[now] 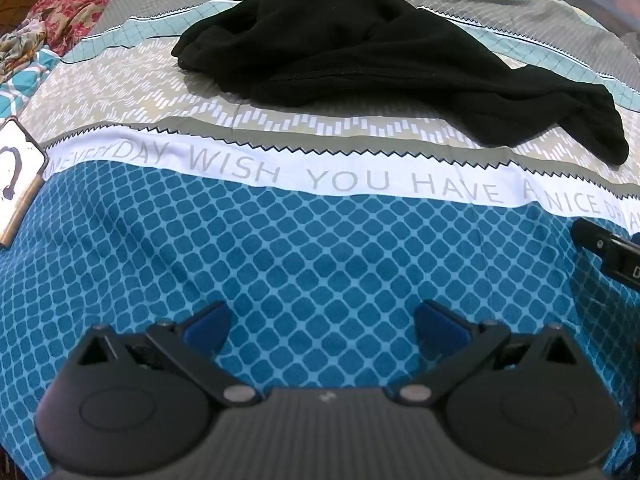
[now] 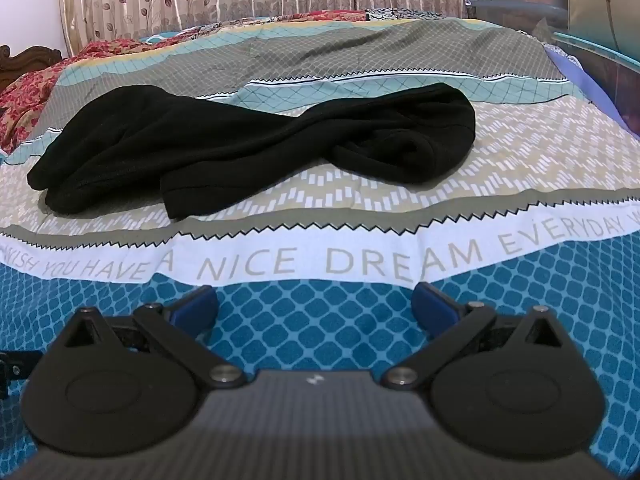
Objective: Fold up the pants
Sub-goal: 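Move both grippers toward the black pants on the bed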
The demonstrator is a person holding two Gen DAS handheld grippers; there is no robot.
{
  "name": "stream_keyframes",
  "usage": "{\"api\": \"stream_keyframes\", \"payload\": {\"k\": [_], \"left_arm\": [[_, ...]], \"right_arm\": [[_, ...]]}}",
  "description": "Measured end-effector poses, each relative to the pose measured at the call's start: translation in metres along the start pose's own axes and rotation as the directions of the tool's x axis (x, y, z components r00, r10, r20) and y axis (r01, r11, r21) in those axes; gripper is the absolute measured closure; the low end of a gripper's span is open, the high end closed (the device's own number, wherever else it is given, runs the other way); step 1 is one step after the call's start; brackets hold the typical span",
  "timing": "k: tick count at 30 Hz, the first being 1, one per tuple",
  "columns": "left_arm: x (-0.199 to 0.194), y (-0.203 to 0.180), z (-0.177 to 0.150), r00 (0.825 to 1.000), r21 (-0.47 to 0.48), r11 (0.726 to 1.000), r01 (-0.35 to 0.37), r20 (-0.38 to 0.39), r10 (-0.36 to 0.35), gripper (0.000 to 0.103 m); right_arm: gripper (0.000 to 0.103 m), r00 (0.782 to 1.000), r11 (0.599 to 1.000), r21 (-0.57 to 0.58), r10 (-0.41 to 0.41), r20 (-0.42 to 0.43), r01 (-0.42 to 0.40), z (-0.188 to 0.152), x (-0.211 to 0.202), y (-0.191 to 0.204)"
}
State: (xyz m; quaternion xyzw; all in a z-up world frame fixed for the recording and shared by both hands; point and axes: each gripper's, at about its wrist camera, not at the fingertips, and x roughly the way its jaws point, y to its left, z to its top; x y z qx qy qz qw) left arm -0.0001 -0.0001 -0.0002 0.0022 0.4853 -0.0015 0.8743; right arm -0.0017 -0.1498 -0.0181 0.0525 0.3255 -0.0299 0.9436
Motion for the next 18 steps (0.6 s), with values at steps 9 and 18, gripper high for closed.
{"api": "stream_keyframes", "payload": {"k": [9,18], "left_arm": [[0.002,-0.002,0.0,1.0,0.012,1.0,0.006,0.013,-0.006,0.0],[-0.009,0.005,0.007,1.0,0.028,0.999,0.019,0.013,-0.02,0.0]], "right_arm": [[0.0,1.0,1.0,-0.006,-0.005,-0.003,0.005,0.001,0.001,0.0],[0.0,1.0,0.999,-0.033,-0.027,-0.013,0.027,0.001,0.004,0.004]]}}
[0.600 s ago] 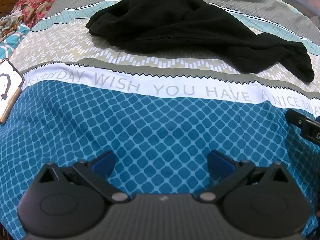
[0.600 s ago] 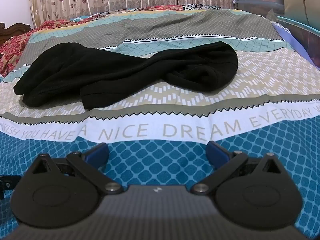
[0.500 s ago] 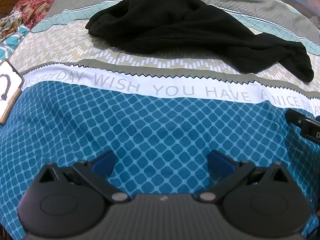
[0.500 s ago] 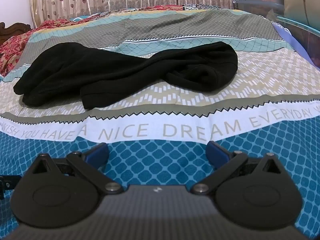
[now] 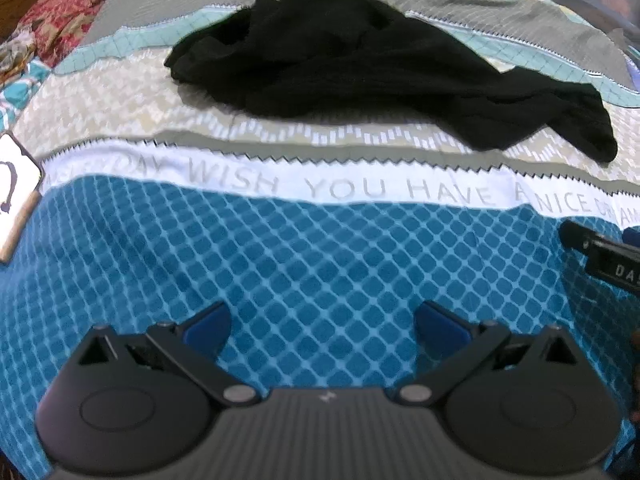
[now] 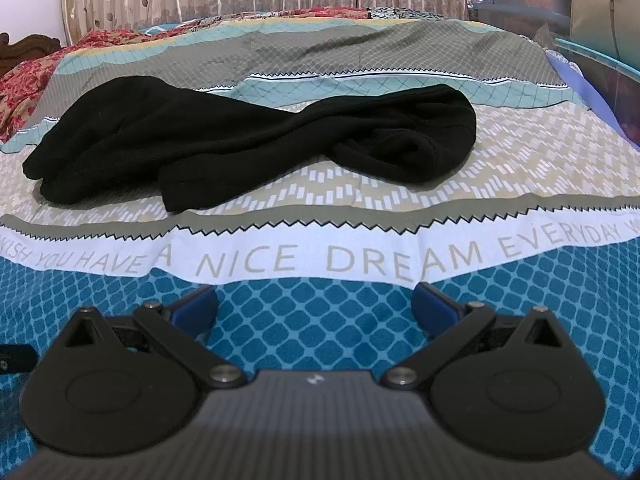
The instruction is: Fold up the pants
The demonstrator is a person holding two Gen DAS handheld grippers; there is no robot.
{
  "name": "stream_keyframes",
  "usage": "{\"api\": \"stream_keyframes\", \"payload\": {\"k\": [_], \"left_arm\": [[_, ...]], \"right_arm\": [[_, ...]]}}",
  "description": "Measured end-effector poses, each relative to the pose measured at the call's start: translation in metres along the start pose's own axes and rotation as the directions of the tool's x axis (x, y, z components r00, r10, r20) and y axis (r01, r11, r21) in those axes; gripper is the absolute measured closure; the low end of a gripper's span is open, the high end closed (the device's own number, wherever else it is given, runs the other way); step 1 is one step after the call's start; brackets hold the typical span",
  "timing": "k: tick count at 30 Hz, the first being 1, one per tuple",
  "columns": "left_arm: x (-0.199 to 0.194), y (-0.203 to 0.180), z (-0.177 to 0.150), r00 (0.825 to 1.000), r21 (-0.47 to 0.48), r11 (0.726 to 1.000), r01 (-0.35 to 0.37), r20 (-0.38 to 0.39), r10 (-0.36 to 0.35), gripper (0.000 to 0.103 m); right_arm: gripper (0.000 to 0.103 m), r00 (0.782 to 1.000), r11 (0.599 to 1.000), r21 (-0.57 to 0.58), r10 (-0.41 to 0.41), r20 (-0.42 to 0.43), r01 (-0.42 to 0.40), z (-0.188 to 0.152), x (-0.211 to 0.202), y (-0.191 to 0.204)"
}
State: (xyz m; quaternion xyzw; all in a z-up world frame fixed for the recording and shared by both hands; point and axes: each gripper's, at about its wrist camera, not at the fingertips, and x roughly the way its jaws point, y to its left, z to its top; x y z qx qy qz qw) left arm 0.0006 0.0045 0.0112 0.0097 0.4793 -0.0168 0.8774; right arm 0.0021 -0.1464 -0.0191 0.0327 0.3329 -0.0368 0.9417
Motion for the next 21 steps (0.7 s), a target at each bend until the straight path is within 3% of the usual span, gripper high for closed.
{"api": "stream_keyframes", "payload": {"k": [3,6,8,11,13,16,18,21], "left_arm": [[-0.011,0.018,0.004,0.995,-0.024,0.999,-0.034,0.098,0.036,0.0],[-0.011,0.044,0.011,0.99,-0.052,0.996,-0.074,0.118,0.08,0.0],[-0.006,0.062,0.012,0.985,-0.088,0.991,-0.103,0.131,0.114,0.0],[0.008,0.083,0.011,0.984,-0.143,0.981,-0.128,0.102,0.143,0.0],[0.015,0.091,0.011,0.985,-0.173,0.98,-0.101,0.119,0.123,0.0],[0.017,0.087,0.008,0.977,-0.13,0.979,-0.156,0.125,0.172,0.0],[0.016,0.086,0.004,0.972,-0.117,0.979,-0.165,0.148,0.181,0.0],[0.011,0.081,-0.002,0.969,-0.091,0.978,-0.186,0.147,0.198,0.0]], "right_arm": [[0.0,1.0,1.0,-0.008,-0.006,-0.004,0.006,0.001,0.001,0.001],[0.0,1.0,1.0,-0.02,-0.017,-0.005,0.017,0.004,-0.001,0.004],[0.017,1.0,1.0,-0.023,-0.019,0.001,0.019,0.009,-0.006,0.009],[0.038,0.994,0.994,0.024,0.103,-0.019,-0.103,0.025,-0.006,0.016],[0.044,0.973,0.971,0.108,0.221,-0.062,-0.214,0.041,0.004,0.024],[0.044,0.925,0.916,0.221,0.365,-0.105,-0.336,0.059,0.024,0.042],[0.044,0.892,0.879,0.282,0.434,-0.131,-0.386,0.071,0.045,0.064],[0.043,0.858,0.825,0.378,0.497,-0.128,-0.421,0.082,0.072,0.087]]}}
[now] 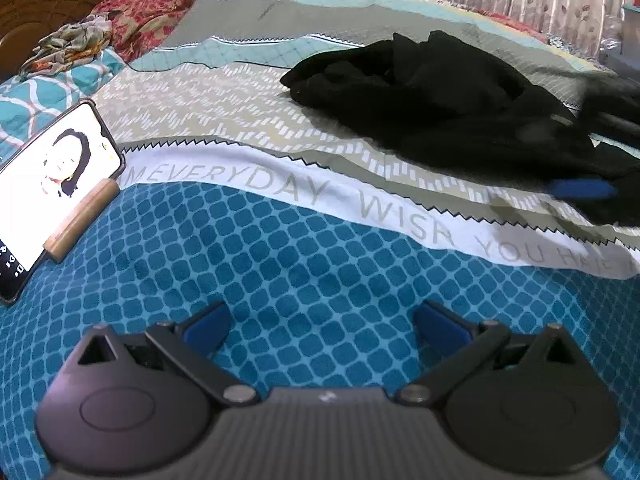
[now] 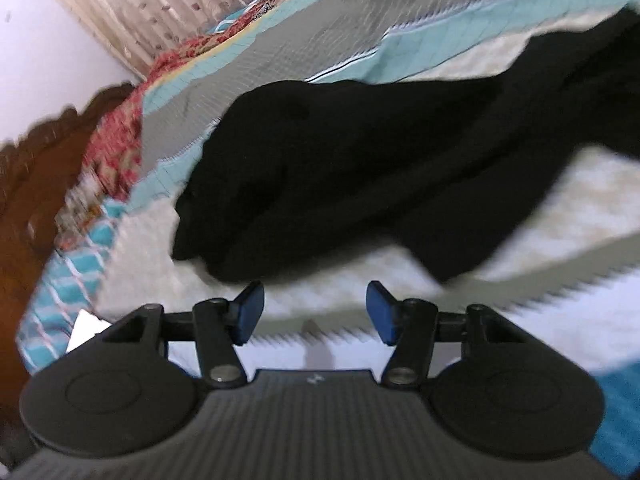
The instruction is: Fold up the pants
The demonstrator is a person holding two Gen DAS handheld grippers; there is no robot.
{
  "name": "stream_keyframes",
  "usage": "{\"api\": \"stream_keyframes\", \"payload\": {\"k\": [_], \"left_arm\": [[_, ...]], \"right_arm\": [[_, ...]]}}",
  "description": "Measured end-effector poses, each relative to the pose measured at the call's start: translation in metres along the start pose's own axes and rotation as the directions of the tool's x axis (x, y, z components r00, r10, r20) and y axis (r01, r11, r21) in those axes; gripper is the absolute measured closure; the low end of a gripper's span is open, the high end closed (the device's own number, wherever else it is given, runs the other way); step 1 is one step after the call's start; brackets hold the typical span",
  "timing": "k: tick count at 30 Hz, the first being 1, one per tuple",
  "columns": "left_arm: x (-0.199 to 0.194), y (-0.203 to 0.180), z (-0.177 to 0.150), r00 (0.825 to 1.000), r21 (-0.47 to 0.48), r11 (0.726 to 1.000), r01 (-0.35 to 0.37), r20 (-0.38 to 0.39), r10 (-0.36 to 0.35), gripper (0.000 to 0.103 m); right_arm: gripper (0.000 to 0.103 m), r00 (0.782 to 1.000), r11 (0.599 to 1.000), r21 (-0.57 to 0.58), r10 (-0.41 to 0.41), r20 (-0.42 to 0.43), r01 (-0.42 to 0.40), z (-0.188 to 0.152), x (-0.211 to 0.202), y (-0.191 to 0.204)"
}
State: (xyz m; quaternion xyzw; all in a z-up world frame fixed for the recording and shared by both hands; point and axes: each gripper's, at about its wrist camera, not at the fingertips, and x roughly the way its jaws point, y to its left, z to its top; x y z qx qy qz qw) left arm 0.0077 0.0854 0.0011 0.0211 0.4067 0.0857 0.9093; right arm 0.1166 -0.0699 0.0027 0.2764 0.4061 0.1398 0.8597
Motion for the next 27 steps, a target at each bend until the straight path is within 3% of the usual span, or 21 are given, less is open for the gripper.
{"api": "stream_keyframes", "payload": {"k": [3,4,5,7,8,12,15,17,18,20,24,25,26,27], "left_arm": [[-0.003,0.003,0.001,1.0,-0.008,1.0,0.023,0.0,-0.023,0.0],[0.0,0.007,0.003,0.999,-0.032,0.998,0.053,-0.004,-0.053,0.0],[0.0,0.012,0.005,0.997,-0.047,0.996,0.074,-0.013,-0.074,0.0],[-0.003,0.027,0.015,0.988,-0.137,0.979,0.149,-0.025,-0.153,0.0],[-0.004,0.038,0.02,0.976,-0.208,0.956,0.206,-0.024,-0.216,0.0],[0.0,0.069,0.038,0.889,-0.453,0.785,0.422,0.038,-0.455,0.0],[0.013,0.069,0.044,0.813,-0.522,0.67,0.528,0.085,-0.576,0.0],[0.025,0.058,0.045,0.769,-0.533,0.624,0.571,0.082,-0.634,0.0],[0.029,0.051,0.045,0.759,-0.531,0.616,0.582,0.082,-0.646,0.0],[0.041,0.04,0.046,0.764,-0.534,0.621,0.574,0.079,-0.64,0.0],[0.073,0.03,0.065,0.801,-0.569,0.649,0.504,0.027,-0.598,0.0],[0.075,0.029,0.067,0.804,-0.568,0.651,0.504,0.033,-0.594,0.0],[0.071,0.028,0.069,0.807,-0.563,0.654,0.504,0.039,-0.589,0.0],[0.071,0.024,0.074,0.814,-0.556,0.665,0.499,0.039,-0.579,0.0]], "right_arm": [[0.043,0.999,0.993,0.112,0.025,-0.034,-0.021,0.012,0.037,0.006],[0.055,0.998,0.99,0.139,0.032,-0.045,-0.025,0.014,0.049,0.008],[0.097,0.998,0.99,0.14,0.037,-0.057,-0.028,0.016,0.056,0.01],[0.095,0.995,0.99,0.135,0.054,-0.082,-0.042,0.018,0.056,0.012],[0.095,0.996,0.99,0.13,0.07,-0.062,-0.061,0.018,0.048,0.015],[0.095,0.981,0.981,-0.005,0.193,-0.037,-0.193,0.01,-0.004,0.036],[0.1,0.963,0.957,-0.104,0.267,-0.047,-0.27,-0.009,-0.05,0.05],[0.1,0.93,0.919,-0.145,0.363,-0.061,-0.368,-0.025,-0.08,0.057],[0.1,0.925,0.909,-0.167,0.376,-0.064,-0.381,-0.033,-0.09,0.061],[0.1,0.931,0.91,-0.194,0.361,-0.061,-0.366,-0.046,-0.109,0.063],[0.095,0.959,0.953,-0.116,0.273,-0.08,-0.281,-0.048,-0.099,0.041],[0.086,0.97,0.967,-0.085,0.235,-0.057,-0.24,-0.044,-0.098,0.032],[0.061,0.978,0.976,-0.057,0.207,-0.039,-0.209,-0.043,-0.095,0.023],[0.046,0.985,0.985,-0.017,0.172,-0.012,-0.172,-0.038,-0.092,0.013]]}}
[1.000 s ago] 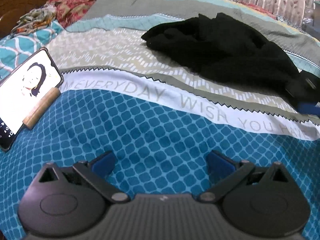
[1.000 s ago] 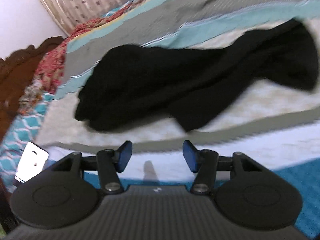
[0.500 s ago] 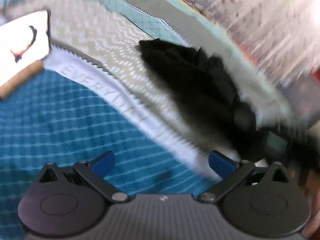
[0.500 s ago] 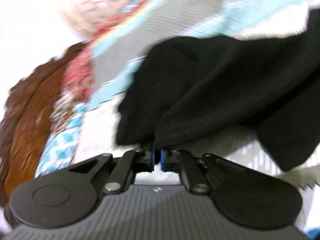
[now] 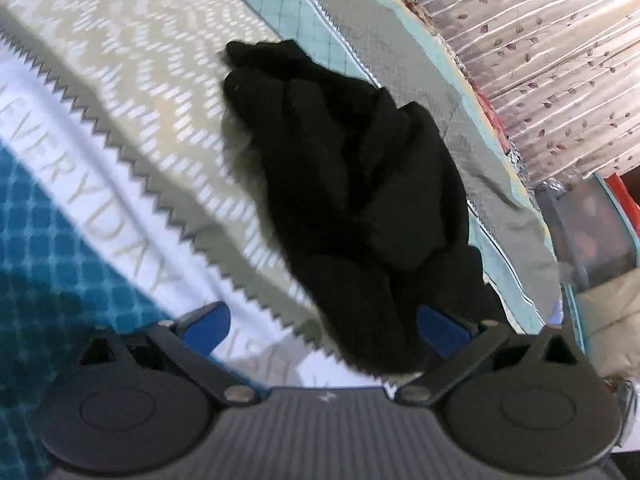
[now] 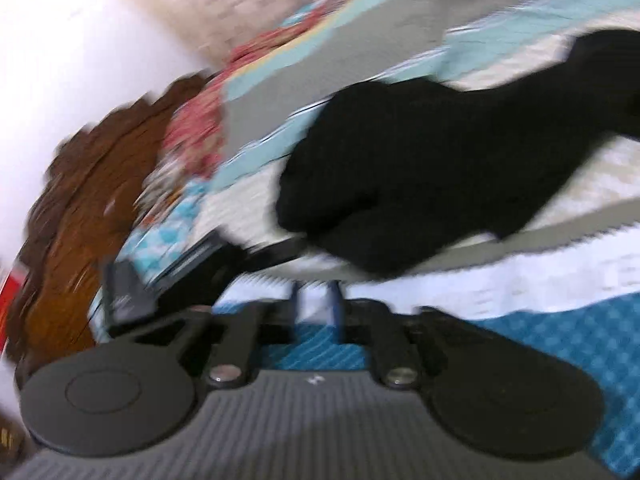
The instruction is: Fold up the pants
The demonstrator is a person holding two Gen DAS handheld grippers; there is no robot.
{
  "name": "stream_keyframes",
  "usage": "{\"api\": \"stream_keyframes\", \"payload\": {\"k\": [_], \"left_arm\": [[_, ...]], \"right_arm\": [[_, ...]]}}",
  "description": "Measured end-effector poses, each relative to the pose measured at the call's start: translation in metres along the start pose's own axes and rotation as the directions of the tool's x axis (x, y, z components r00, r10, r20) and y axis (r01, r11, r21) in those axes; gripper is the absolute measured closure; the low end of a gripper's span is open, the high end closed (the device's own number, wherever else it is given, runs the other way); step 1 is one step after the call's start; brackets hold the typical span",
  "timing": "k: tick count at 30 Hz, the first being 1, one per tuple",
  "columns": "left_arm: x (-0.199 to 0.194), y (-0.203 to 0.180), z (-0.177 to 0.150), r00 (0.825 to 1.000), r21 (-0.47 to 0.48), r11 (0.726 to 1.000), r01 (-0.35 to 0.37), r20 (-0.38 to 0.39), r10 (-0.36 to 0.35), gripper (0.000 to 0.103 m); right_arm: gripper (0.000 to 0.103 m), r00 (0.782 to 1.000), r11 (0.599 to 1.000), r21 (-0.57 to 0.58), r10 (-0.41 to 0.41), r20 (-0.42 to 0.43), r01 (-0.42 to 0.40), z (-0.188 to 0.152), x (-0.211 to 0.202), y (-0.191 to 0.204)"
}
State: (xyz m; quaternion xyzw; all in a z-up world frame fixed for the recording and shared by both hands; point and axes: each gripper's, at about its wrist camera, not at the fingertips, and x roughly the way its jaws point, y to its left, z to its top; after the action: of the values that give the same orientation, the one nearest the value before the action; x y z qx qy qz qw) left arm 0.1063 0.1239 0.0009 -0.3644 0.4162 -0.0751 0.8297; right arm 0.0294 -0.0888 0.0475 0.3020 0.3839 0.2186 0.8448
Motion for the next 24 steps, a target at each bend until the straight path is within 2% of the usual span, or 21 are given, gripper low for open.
{"api": "stream_keyframes", "payload": {"k": [1,3,6,7,9,10,12,13,14,16,17,18,19,21,22,24], "left_arm": [[0.001,-0.006,0.0,1.0,0.013,1.0,-0.008,0.001,0.008,0.0],[0.01,-0.016,0.003,0.999,0.024,0.999,-0.035,-0.002,0.035,0.0],[0.011,-0.023,0.002,0.999,0.019,0.999,-0.04,-0.002,0.04,0.0],[0.011,-0.022,0.0,0.999,0.018,0.999,-0.039,-0.005,0.039,0.0],[0.007,-0.013,-0.003,0.999,0.023,0.999,-0.039,-0.008,0.039,0.0],[0.006,-0.013,-0.005,0.999,0.027,0.999,-0.038,-0.008,0.038,0.0],[0.002,-0.011,-0.01,1.0,0.03,0.999,-0.029,-0.007,0.029,0.0],[0.002,-0.011,-0.011,1.0,0.023,0.999,-0.021,-0.009,0.022,0.0],[0.001,-0.008,-0.012,1.0,0.009,1.0,-0.011,-0.011,0.011,0.0],[0.002,-0.004,-0.012,0.999,-0.06,0.997,0.039,-0.021,-0.04,0.0],[0.004,0.0,-0.013,0.996,-0.112,0.991,0.075,-0.032,-0.079,0.0],[0.006,0.004,-0.013,0.992,-0.169,0.979,0.111,-0.044,-0.12,0.005],[0.008,0.008,-0.014,0.987,-0.223,0.965,0.138,-0.05,-0.153,0.015],[0.01,0.011,-0.017,0.97,-0.277,0.94,0.202,-0.074,-0.23,0.091],[0.01,0.011,-0.019,0.958,-0.292,0.928,0.232,-0.094,-0.269,0.101],[-0.004,0.011,-0.022,0.961,-0.278,0.929,0.243,-0.065,-0.27,0.101]], "right_arm": [[0.033,0.999,0.999,0.034,-0.038,0.02,0.037,0.007,0.006,-0.009],[0.033,0.994,0.989,0.11,-0.102,0.038,0.097,0.019,0.022,-0.03],[0.033,0.992,0.965,0.232,-0.129,0.013,0.122,0.03,0.056,-0.054],[0.039,0.988,0.953,0.264,-0.155,0.008,0.148,0.034,0.067,-0.061],[0.072,0.991,0.94,0.319,-0.131,0.021,0.118,0.035,0.072,-0.064],[0.096,0.995,0.933,0.349,-0.101,0.009,0.091,0.036,0.076,-0.066],[0.097,1.0,0.917,0.399,-0.021,0.009,0.016,0.032,0.069,-0.057],[0.097,0.998,0.908,0.414,0.052,0.036,-0.062,0.031,0.061,-0.049],[0.097,0.99,0.897,0.418,0.126,0.064,-0.141,0.031,0.047,-0.041],[0.097,0.96,0.881,0.38,0.259,0.11,-0.281,0.026,0.011,-0.018],[0.097,0.951,0.883,0.355,0.286,0.115,-0.308,0.023,-0.002,-0.008],[0.097,0.944,0.887,0.322,0.311,0.114,-0.331,0.018,-0.022,0.003],[0.097,0.939,0.886,0.31,0.327,0.11,-0.345,0.012,-0.032,0.009],[0.097,0.916,0.868,0.293,0.387,0.105,-0.401,-0.002,-0.055,0.017],[0.097,0.912,0.872,0.268,0.398,0.1,-0.41,-0.01,-0.065,0.021],[0.097,0.923,0.895,0.224,0.377,0.08,-0.385,-0.025,-0.082,0.027]]}}
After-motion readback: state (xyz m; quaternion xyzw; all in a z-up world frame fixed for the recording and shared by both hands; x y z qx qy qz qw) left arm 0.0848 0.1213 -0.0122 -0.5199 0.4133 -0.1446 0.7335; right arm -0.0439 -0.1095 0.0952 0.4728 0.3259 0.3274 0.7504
